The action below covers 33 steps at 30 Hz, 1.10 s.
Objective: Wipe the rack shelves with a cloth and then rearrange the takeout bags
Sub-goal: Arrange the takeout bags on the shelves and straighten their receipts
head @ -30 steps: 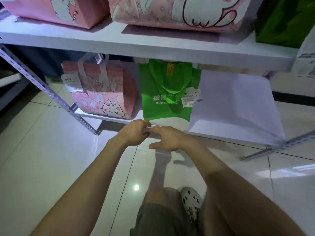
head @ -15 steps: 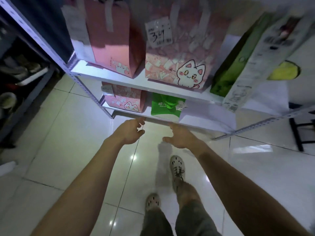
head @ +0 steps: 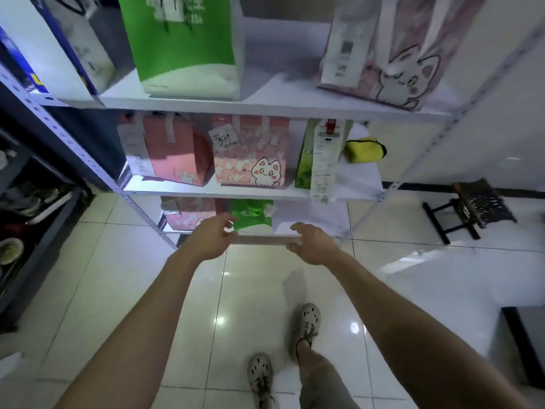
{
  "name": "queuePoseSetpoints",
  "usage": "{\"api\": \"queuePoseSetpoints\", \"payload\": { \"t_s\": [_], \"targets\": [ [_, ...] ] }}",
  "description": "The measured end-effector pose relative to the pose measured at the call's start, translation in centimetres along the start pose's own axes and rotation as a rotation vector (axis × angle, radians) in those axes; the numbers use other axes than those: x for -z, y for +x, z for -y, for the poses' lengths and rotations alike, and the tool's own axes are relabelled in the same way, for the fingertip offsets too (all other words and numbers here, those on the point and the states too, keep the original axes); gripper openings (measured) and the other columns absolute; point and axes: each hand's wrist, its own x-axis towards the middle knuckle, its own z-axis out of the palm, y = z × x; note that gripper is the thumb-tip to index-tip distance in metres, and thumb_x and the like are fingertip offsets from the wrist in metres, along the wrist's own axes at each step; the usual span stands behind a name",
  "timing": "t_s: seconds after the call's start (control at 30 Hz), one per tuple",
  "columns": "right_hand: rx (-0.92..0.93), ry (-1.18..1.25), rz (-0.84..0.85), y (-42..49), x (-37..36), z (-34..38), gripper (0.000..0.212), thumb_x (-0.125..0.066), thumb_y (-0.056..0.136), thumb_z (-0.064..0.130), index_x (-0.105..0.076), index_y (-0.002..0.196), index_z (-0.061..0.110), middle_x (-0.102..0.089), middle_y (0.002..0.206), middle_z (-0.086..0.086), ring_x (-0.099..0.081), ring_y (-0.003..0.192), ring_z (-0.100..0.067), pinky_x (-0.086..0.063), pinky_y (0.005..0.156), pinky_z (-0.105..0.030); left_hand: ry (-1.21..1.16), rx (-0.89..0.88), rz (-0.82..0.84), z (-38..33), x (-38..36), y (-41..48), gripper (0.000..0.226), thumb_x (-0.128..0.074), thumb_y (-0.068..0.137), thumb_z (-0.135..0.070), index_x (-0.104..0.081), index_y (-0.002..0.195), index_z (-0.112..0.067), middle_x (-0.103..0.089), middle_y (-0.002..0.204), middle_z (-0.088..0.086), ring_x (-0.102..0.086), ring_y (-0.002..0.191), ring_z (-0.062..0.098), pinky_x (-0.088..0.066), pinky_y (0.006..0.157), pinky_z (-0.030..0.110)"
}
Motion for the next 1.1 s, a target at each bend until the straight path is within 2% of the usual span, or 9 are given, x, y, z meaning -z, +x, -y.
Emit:
{"api": "queuePoseSetpoints", "payload": {
  "t_s": [0.1, 0.27, 0.37, 0.5, 0.6, 0.7, 0.93, 1.03, 1.1],
  "targets": [
    [-0.043, 0.047, -0.023, -1.5, 1.4, -2.1, 0.064, -0.066, 0.102, 0.045, -0.044, 0.157, 0.021, -0.053, 0.156, -0.009, -0.055, 0.138, -0.031, -0.048, 0.111, -0.042, 0.009, -0.035, 0.048, -2.6, -0.8, 0.3, 0.041, -0.071, 0.103, -0.031, -0.063, 0.142, -0.020, -0.071, 0.130, 0.001, -0.069, 0.097, 0.017, -0.047, 0.082, 0.029],
    [-0.058, 0.114, -0.037, -1.6, 3.4, -5.4, 0.061, -0.065, 0.103, 0.043, -0.045, 0.156, 0.019, -0.053, 0.156, -0.009, -0.055, 0.137, -0.030, -0.047, 0.111, -0.041, 0.009, -0.032, 0.091, -6.4, -1.8, 1.8, 0.044, -0.072, 0.103, -0.031, -0.062, 0.144, -0.019, -0.069, 0.133, 0.000, -0.069, 0.105, 0.020, -0.052, 0.090, 0.033],
    [-0.038, 0.160, -0.042, -0.9, 5.2, -6.9, 0.061, -0.065, 0.103, 0.042, -0.046, 0.156, 0.018, -0.053, 0.157, -0.008, -0.055, 0.139, -0.028, -0.047, 0.114, -0.042, 0.018, -0.018, 0.078, -8.4, -2.3, 3.1, 0.042, -0.071, 0.103, -0.029, -0.064, 0.143, -0.020, -0.070, 0.132, -0.002, -0.069, 0.101, 0.017, -0.049, 0.087, 0.030],
    [-0.010, 0.204, -0.106, -0.2, 8.5, -8.6, 0.063, -0.067, 0.102, 0.043, -0.048, 0.155, 0.017, -0.055, 0.156, -0.007, -0.057, 0.138, -0.027, -0.048, 0.113, -0.042, 0.003, -0.021, 0.089, -11.4, -2.6, 4.9, 0.037, -0.071, 0.103, -0.025, -0.065, 0.139, -0.021, -0.069, 0.130, -0.002, -0.071, 0.104, 0.021, -0.059, 0.089, 0.036],
    [0.031, 0.213, -0.164, 0.4, 11.7, -9.5, 0.062, -0.069, 0.100, 0.041, -0.050, 0.153, 0.016, -0.058, 0.153, -0.008, -0.060, 0.133, -0.027, -0.051, 0.108, -0.040, -0.007, -0.031, 0.044, -14.1, -2.0, 6.5, 0.035, -0.072, 0.102, -0.025, -0.066, 0.136, -0.023, -0.071, 0.129, -0.002, -0.073, 0.105, 0.020, -0.058, 0.096, 0.038],
    [0.076, 0.235, -0.236, 1.1, 15.0, -9.8, 0.059, -0.070, 0.100, 0.038, -0.053, 0.150, 0.013, -0.062, 0.149, -0.009, -0.064, 0.128, -0.030, -0.054, 0.104, -0.044, -0.012, -0.064, 0.015, -16.6, -0.9, 8.0, 0.034, -0.071, 0.103, -0.026, -0.065, 0.136, -0.026, -0.070, 0.128, -0.005, -0.072, 0.101, 0.014, -0.058, 0.088, 0.033],
    [0.166, 0.200, -0.310, 2.0, 20.0, -10.3, 0.052, -0.069, 0.102, 0.035, -0.056, 0.146, 0.011, -0.065, 0.142, -0.012, -0.066, 0.122, -0.031, -0.055, 0.100, -0.046, 0.013, -0.127, -0.085, -20.9, 1.3, 10.7, 0.033, -0.071, 0.102, -0.028, -0.067, 0.135, -0.025, -0.072, 0.127, -0.004, -0.070, 0.101, 0.015, -0.058, 0.098, 0.040],
    [0.199, 0.252, -0.367, 1.7, 21.2, -10.3, 0.049, -0.069, 0.102, 0.034, -0.059, 0.145, 0.012, -0.065, 0.142, -0.008, -0.069, 0.120, -0.025, -0.058, 0.098, -0.043, -0.005, -0.183, -0.171, -22.1, 1.7, 11.1, 0.026, -0.070, 0.103, -0.024, -0.069, 0.129, -0.027, -0.073, 0.119, -0.011, -0.071, 0.101, 0.011, -0.058, 0.088, 0.034],
    [0.207, 0.325, -0.521, 1.3, 22.6, -10.2, 0.041, -0.071, 0.101, 0.034, -0.065, 0.137, 0.015, -0.071, 0.131, -0.003, -0.072, 0.106, -0.017, -0.061, 0.092, -0.040, -0.047, -0.239, -0.270, -23.5, 2.7, 11.5, 0.023, -0.069, 0.103, -0.023, -0.070, 0.125, -0.030, -0.073, 0.113, -0.016, -0.069, 0.098, 0.001, -0.055, 0.081, 0.024]
  ]
}}
